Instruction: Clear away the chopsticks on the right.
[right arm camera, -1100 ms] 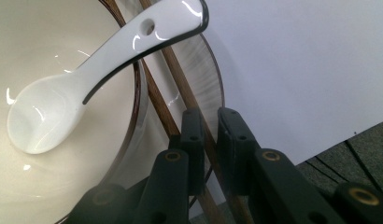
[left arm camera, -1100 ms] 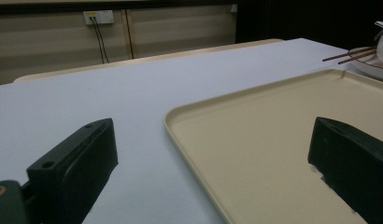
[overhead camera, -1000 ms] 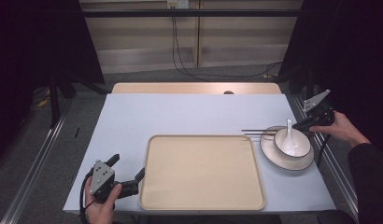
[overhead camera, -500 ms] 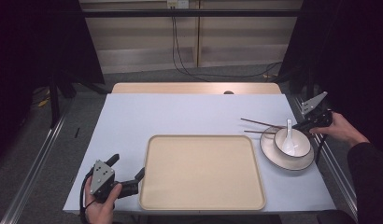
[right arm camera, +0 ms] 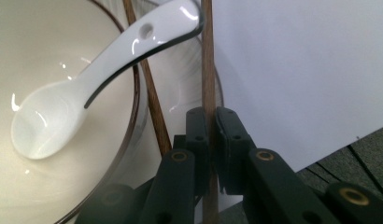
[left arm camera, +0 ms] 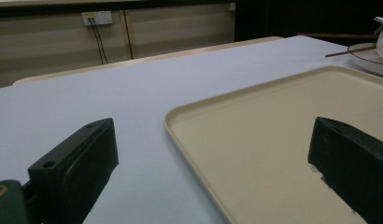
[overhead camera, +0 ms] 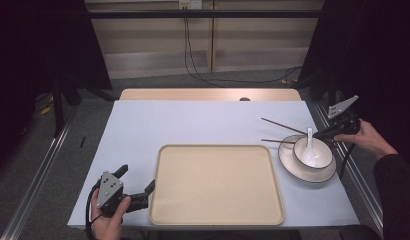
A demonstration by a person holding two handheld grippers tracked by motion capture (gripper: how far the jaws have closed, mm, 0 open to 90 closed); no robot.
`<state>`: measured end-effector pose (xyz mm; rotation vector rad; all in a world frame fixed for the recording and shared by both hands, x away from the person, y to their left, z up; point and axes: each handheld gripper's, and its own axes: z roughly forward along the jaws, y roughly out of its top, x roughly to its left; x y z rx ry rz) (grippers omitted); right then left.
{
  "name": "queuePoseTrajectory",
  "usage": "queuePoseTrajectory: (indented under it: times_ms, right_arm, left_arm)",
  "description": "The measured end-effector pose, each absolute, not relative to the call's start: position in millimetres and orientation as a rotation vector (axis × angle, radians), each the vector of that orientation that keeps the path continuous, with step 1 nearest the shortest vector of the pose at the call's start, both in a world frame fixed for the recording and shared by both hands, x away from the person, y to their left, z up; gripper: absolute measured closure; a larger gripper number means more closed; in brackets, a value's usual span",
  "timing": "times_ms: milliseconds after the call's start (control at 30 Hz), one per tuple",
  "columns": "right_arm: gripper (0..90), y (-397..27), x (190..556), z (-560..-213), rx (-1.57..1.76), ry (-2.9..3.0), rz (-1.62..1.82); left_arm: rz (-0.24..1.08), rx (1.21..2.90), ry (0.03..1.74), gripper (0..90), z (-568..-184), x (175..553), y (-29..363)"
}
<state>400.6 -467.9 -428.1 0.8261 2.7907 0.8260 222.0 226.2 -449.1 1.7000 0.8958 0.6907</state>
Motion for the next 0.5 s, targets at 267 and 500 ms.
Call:
queuePoseTrajectory:
  times_ms: [267, 500]
  right_arm:
    - [84.1, -478, 397, -418, 1.053, 2.664, 0.891]
    - [84.1, -479, 387, -408, 1.194, 2.552, 0.986]
  left_arm:
    - [0.700, 1.695, 0.899, 1.6, -448, 221, 227]
    - [0.683, 1.673, 0.898, 1.6, -448, 221, 228]
